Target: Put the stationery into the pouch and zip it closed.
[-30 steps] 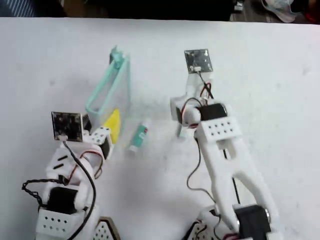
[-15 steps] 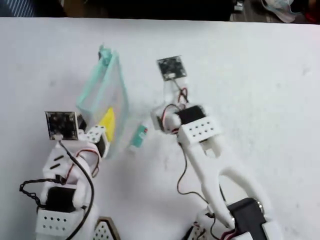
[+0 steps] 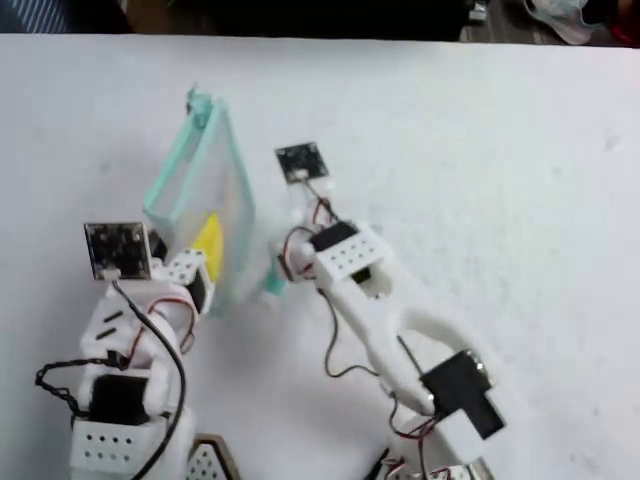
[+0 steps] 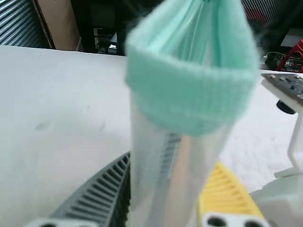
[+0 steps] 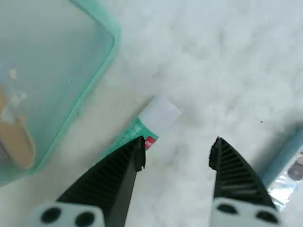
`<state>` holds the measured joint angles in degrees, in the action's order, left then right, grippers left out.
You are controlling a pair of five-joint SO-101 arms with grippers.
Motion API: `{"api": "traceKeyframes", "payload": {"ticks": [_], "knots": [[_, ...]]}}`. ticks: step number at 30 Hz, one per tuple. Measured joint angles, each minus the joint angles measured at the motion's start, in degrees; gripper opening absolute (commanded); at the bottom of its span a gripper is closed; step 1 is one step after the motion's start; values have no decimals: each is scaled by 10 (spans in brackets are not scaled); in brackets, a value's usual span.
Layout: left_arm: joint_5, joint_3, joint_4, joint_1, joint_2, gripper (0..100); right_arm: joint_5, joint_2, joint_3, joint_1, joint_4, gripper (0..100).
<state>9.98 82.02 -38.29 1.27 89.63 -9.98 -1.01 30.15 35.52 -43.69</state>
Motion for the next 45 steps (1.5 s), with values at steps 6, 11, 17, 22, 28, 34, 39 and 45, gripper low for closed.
{"api": "traceKeyframes", "payload": {"ticks": [6,11,17,22,28,34,39,45], "knots": [[0,0,0,0,0,195,-3,-6,-10,1,-10,213],[0,0,0,0,0,195,-3,-9,-10,35,-10,213],[0,0,0,0,0,195,-3,-29,-29,52,1,213],[0,0,0,0,0,195,-4,-105,-57,26,18,211],[2,0,0,0,0,195,-4,-156,-128,16,-41,5],[2,0,0,0,0,195,-4,-168,-149,-1,-63,16],[22,0,0,0,0,199,-4,-168,-149,-25,-65,17],[53,0,0,-24,0,199,-4,-168,-149,-52,-65,17]]}}
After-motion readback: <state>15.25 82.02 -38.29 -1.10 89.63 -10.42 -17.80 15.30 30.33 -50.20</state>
